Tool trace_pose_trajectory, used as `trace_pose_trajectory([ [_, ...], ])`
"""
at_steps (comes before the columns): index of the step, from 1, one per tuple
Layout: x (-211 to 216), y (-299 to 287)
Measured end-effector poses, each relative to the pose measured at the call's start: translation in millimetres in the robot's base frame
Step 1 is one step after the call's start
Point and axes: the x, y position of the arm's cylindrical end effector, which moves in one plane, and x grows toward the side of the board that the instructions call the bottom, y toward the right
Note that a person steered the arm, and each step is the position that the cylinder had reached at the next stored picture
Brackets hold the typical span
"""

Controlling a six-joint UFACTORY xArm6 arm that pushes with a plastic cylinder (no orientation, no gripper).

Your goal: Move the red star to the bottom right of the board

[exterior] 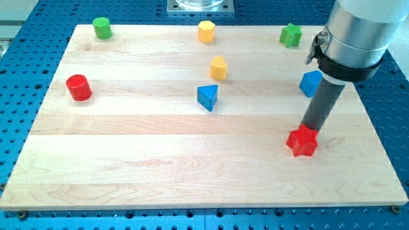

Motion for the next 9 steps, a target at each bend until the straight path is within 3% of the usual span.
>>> trace_pose_trajectory([
  [1,-32.9,-29.6],
  [2,16.2,-50.5],
  [3,62.8,-12.7],
  [5,14.6,-65.8],
  [7,-54.3,-80.9],
  [9,-77.8,-81.2],
])
